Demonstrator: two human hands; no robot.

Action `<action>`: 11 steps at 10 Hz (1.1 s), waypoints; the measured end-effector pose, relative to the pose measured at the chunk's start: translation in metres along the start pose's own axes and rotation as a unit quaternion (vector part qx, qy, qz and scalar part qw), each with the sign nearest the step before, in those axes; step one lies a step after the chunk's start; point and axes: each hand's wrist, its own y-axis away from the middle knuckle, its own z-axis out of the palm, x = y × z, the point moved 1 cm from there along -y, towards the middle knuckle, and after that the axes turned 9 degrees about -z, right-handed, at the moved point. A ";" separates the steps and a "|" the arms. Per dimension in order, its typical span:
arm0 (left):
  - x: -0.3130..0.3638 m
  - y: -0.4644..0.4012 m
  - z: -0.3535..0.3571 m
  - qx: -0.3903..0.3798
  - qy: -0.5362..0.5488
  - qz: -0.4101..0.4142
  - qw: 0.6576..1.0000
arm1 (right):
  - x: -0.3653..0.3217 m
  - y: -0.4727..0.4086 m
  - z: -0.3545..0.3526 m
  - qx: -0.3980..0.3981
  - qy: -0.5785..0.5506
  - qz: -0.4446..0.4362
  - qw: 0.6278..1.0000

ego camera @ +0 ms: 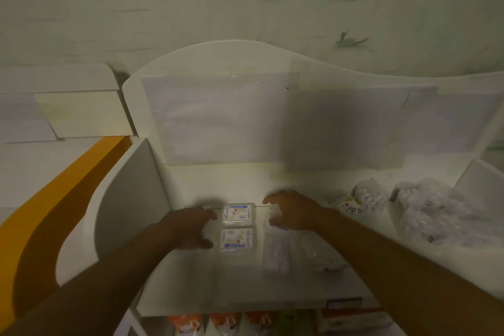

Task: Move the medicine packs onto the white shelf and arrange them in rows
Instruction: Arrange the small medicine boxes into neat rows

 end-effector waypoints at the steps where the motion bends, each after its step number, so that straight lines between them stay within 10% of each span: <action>1: 0.031 0.003 -0.014 0.053 0.048 0.048 0.996 | 0.014 0.005 -0.006 -0.030 -0.003 0.017 0.999; 6: 0.124 0.017 0.013 0.063 -0.177 0.295 0.937 | 0.021 0.001 0.023 -0.033 0.041 0.023 0.998; 8: 0.127 0.015 0.036 0.201 -0.196 0.359 0.890 | 0.020 -0.006 0.025 -0.041 0.043 0.034 0.998; 11: 0.111 0.019 0.008 0.006 0.180 0.248 0.952 | 0.029 -0.007 0.017 -0.071 0.006 0.030 0.997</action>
